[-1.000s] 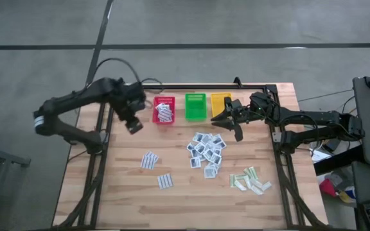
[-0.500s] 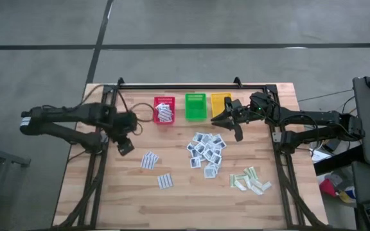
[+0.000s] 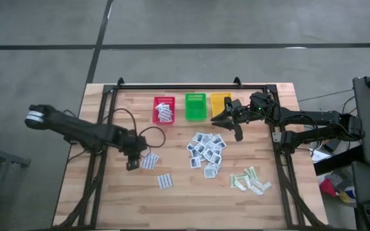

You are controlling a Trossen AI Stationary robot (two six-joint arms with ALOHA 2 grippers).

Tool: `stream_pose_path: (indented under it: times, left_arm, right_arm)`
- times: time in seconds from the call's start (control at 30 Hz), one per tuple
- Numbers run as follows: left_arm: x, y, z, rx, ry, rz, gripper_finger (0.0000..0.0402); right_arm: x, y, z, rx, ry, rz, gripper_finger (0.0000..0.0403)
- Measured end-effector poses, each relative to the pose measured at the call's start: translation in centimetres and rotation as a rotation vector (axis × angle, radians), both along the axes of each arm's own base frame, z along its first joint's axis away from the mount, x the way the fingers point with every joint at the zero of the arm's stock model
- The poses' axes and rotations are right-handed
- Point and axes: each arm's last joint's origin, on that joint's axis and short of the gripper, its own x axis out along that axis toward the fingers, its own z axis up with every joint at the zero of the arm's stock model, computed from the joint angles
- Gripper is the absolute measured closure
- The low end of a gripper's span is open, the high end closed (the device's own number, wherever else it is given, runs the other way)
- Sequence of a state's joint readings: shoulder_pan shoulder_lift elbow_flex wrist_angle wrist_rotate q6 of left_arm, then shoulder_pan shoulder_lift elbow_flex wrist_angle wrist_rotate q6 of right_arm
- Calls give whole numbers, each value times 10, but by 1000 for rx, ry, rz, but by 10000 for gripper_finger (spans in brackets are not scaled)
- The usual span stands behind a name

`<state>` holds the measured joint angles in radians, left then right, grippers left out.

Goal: Pick & Place First Aid Supplies
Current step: Put the blue bandage into the red basket

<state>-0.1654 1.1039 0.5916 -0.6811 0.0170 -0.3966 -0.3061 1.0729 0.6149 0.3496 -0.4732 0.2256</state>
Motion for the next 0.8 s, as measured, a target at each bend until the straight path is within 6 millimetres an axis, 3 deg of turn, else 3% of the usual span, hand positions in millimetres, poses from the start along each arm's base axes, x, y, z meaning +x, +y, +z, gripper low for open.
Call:
stream_pose_path:
  times: [0.17,0.8]
  left_arm:
    - [11,-2,-12,14,-63,-56,278]
    - [19,-18,-37,75,61,-2,278]
  right_arm:
    - [0,0,0,3,1,0,333]
    - [0,0,0,3,1,0,316]
